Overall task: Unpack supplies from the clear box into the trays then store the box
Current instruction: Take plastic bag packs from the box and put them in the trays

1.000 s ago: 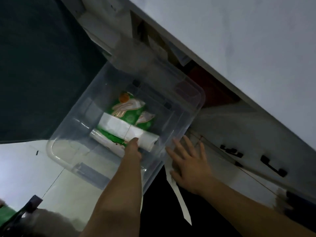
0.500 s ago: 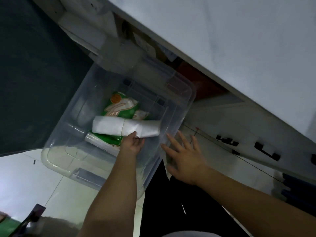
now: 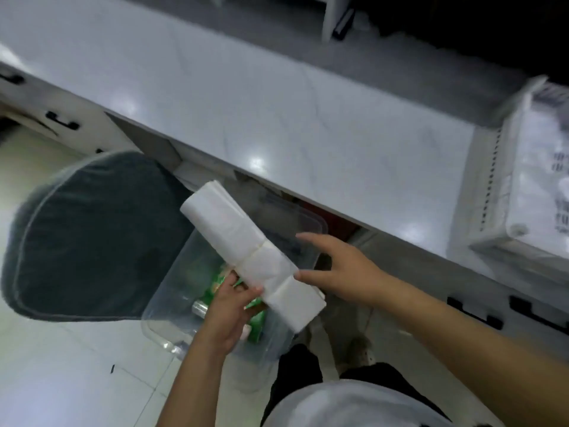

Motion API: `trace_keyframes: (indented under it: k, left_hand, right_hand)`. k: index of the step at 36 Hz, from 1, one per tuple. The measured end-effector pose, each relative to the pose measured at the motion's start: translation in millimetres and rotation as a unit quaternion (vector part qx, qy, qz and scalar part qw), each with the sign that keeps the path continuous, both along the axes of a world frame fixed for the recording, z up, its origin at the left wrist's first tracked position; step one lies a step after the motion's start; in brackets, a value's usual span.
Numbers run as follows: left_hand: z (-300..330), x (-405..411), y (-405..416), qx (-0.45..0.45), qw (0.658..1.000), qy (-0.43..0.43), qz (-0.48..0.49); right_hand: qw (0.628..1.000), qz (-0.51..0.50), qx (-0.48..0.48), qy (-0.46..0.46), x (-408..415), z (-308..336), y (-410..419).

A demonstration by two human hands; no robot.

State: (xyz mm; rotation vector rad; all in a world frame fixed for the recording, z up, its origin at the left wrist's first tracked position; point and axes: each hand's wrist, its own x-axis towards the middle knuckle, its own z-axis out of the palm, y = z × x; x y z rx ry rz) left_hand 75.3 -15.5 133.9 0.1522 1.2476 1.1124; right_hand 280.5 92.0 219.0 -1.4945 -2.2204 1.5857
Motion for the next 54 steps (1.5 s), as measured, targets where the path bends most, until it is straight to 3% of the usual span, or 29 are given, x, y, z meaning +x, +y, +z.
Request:
trace_keyframes:
  k: [6,12,16,20,24,32,38,45,54]
  left_hand:
    - [94,37,17,0.109,0.982,0.105,-0.115]
    - [156,103,41,0.205,0.942,0.14,-0.225]
    - [174,156,51,0.222,0.923,0.142,-0.281]
    - [184,216,57,0.248,0.916,0.205,-0.24]
    - [205,264,74,0.29,0.906,0.218,-0.217]
    - [250,336,116,0.336,0.868,0.231,-0.282]
    - [283,362,155,0.32,0.883,0.199,-0.279]
    - [292,383,251,0.232,0.911,0.209,-0.27]
    - [268,417,364,0.168,0.888,0.243,-0.353]
  right_hand:
    - [0.978,-0.11,-0.058,0.167,35,90,25]
    - [0.951,-0.112,-0.089,0.273,108,145,28]
    - [0.935,-0.189,-0.056,0.296,167,146,21]
    - [0.92,-0.236,-0.053,0.308,226,137,12]
    - [0.916,-0.253,-0.049,0.306,275,130,1]
    - [0.906,-0.269,-0.022,0.325,348,127,-7]
    - [0.909,-0.266,-0.018,0.32,384,108,-10]
    - [0.903,-0.346,0.029,0.253,391,95,17]
    - [0.872,-0.436,-0.03,0.222,384,93,67]
